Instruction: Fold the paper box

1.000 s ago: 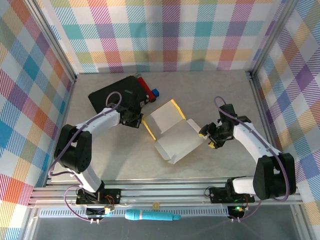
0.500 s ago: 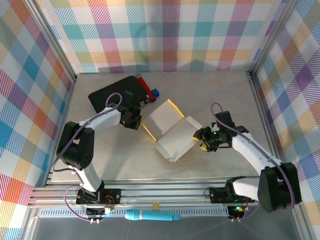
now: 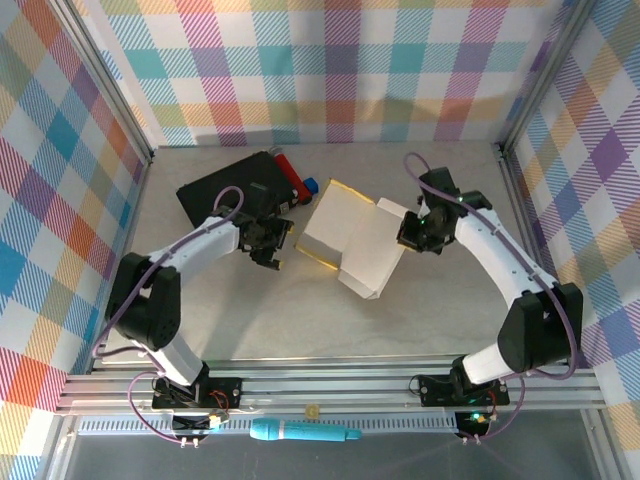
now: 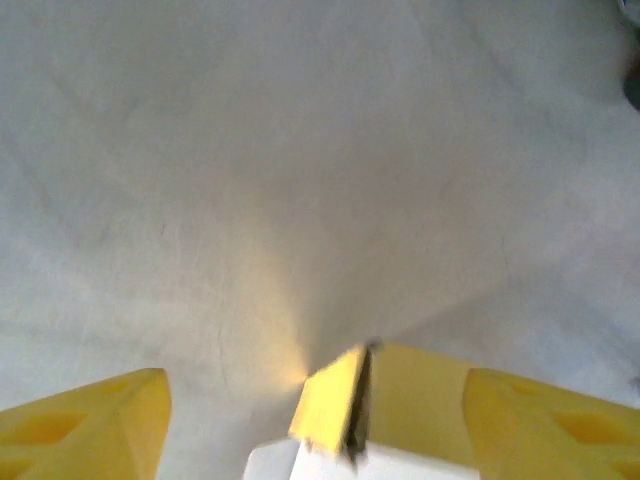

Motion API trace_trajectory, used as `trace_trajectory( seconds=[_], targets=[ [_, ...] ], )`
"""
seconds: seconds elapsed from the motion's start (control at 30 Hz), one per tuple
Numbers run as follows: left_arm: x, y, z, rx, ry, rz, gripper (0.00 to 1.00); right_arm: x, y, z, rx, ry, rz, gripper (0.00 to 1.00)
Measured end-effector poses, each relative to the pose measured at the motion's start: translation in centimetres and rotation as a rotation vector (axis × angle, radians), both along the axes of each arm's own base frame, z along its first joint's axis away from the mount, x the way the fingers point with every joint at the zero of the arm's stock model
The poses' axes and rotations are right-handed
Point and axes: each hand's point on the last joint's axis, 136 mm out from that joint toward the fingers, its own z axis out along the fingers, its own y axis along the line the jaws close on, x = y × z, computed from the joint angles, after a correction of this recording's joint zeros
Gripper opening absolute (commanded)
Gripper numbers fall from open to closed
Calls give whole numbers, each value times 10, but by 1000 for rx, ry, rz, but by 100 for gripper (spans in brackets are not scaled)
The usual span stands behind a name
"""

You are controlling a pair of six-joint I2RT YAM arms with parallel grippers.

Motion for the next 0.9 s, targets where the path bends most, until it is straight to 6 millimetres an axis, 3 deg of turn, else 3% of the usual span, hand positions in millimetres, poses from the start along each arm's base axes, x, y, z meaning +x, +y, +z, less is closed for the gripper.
trace_trajectory(
  seconds=[0.2, 0.37, 0.47, 0.67, 0.8, 0.9],
  targets=[
    [-14, 1, 55, -8, -80, -72, 77, 15, -22, 13, -202, 13, 174, 0],
    [-3, 4, 86, 61, -161, -163, 68, 22, -37, 27, -348, -13, 289, 0],
    [12, 6, 104, 136, -240, -253, 60, 33, -33, 41, -433, -88, 384, 0],
    [29, 16, 123, 291, -379, -430, 44, 52, 16, 48, -629, -251, 676, 0],
    [36, 30, 121, 385, -429, -526, 28, 70, 56, 42, -733, -357, 841, 0],
    [37, 36, 114, 415, -487, -593, 24, 79, 85, 46, -773, -438, 950, 0]
  ],
)
